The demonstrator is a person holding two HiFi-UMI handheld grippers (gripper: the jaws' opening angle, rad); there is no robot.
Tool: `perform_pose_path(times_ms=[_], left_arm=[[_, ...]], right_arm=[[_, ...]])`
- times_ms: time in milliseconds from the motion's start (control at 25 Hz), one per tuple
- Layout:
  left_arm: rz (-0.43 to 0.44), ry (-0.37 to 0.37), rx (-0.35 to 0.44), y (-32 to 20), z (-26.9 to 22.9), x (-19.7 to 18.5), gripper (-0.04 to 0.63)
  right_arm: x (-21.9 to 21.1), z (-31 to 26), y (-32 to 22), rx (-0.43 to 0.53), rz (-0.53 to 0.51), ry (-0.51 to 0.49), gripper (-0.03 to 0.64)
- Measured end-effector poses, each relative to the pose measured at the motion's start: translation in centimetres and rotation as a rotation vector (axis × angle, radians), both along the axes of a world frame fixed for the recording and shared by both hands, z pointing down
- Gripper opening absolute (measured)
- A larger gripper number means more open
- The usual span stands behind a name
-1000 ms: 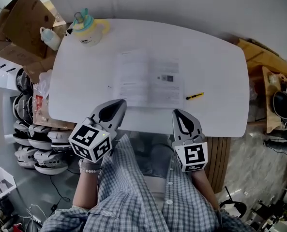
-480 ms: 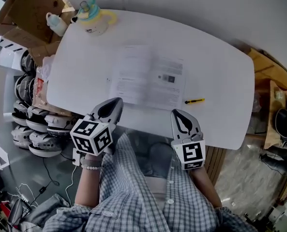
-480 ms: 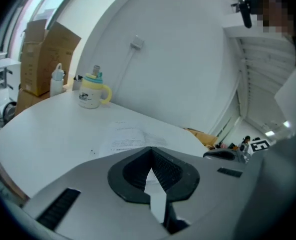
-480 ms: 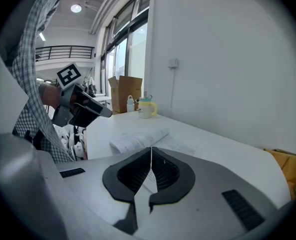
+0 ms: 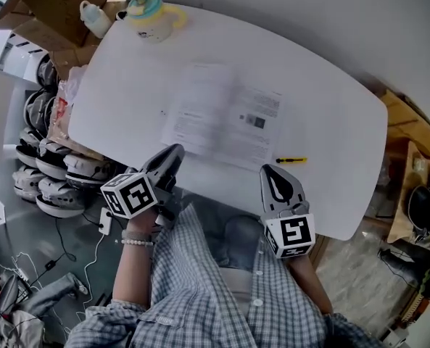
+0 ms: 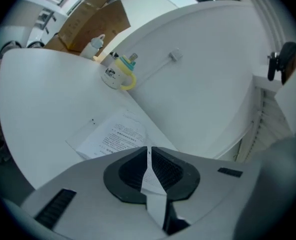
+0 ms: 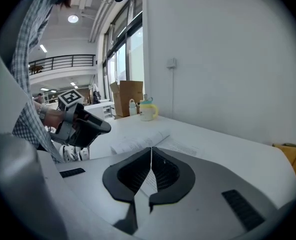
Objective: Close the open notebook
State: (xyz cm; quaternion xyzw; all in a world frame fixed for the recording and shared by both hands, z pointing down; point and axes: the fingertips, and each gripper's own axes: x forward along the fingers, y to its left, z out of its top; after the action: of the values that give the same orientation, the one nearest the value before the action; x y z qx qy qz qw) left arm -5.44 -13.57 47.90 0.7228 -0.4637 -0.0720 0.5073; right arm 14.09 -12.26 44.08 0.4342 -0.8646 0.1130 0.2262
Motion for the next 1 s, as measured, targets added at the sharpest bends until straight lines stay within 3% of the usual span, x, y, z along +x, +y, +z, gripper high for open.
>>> perform_pose_path(times_ms=[80, 160, 480, 760, 1000], left_arm=[[-0.042, 0.078, -0.017, 0.1, 0.5, -0.1, 0.01], [-0.059, 0.126, -0.032, 0.4, 1.0, 0.2, 0.081], [-0.069, 0.209, -0.15, 1.7, 4.8, 2.1, 0.207], [-0.119, 0.321, -0.228, 1.8, 6.7, 3.5, 0.225], [-0.14, 0.329, -0.252, 1.7, 7.9, 3.9, 0.225]], right_arm=[[-0.1, 0.0, -0.3, 0.001, -0.019, 0.001, 0.022], [-0.3, 0.1, -0.5, -0.001, -0.036, -0.001, 0.022], [-0.8, 0.0, -0.8, -0.028, -0.044, -0.025, 0.023], [0.2, -0.1, -1.5, -0.058, 0.005, -0.058, 0.023], [1.1, 0.2, -1.5, -0.086, 0.048, -0.096, 0.022]])
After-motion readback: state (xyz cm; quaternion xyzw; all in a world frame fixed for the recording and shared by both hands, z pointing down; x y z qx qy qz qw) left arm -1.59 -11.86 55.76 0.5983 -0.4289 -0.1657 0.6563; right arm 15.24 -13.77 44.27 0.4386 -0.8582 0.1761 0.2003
